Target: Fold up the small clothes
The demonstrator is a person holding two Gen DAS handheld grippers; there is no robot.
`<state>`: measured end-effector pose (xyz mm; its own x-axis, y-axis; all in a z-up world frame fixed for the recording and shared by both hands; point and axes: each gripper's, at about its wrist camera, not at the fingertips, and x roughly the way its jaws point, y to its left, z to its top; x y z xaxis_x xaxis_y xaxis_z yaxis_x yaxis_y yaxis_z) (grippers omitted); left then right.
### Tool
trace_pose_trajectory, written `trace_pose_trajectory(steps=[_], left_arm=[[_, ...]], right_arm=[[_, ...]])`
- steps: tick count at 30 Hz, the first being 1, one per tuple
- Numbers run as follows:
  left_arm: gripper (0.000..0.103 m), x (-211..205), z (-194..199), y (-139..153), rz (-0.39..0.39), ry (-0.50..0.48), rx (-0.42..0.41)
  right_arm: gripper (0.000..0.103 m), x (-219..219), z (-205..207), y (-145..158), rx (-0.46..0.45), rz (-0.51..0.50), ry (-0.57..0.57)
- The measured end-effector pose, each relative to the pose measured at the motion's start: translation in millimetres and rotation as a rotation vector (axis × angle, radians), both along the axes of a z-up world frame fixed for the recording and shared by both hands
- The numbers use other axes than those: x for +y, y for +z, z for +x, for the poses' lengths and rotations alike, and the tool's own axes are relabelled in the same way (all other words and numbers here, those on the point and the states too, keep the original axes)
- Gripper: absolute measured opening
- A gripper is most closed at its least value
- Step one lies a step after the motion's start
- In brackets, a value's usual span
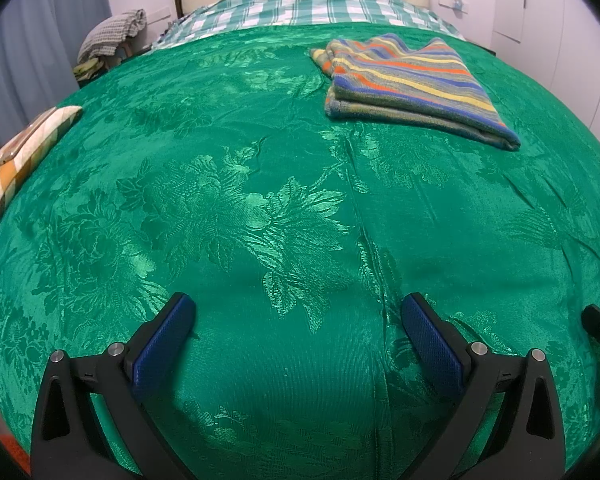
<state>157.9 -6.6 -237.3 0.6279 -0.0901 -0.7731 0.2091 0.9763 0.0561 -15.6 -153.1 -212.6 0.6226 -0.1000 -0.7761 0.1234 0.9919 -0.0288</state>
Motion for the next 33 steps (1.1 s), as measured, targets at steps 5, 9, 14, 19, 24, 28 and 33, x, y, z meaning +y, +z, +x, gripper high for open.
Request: trace_pose_trajectory(steps=[5,9,14,19,24,28,33], left_arm=[[0.103,-0.2,-0.1,-0.1,0.001,0.0,-0.002],[0.103,0.0,-0.3,0.0,0.001,0.0,-0.002],[0.103,-0.1,-0.3,-0.1,0.0,0.0,-0.002],[0.103,0.0,-0.7,0.0,0.0,0.001,-0.003],[0.101,3.4,3.1,10.0,-0.002,-0.018,0.052],[0.099,44.3,16.6,62.7,-0.224,0.016,0.013],[0.1,45.1,124.1,81.8,-0.405,-0.041,0.13]], right_arm=[[0.103,0.3,-0.2,-0.2,0.0,0.0,0.0],[0.103,-0.5,0.1,0.2,-0.002,0.0,0.001],[0.103,-0.3,0.1,0.5,-0.003,-0.001,0.0],[0.103,0.0,-0.1,0.3,-0.003,-0.002,0.0],[0.103,-0.2,1.3,2.0,0.012,0.0,0.002],[0.102,-11.1,13.5,24.1,0.079,0.063,0.038],[0.102,-48.4,67.6,69.3,-0.045,0.201,0.068]])
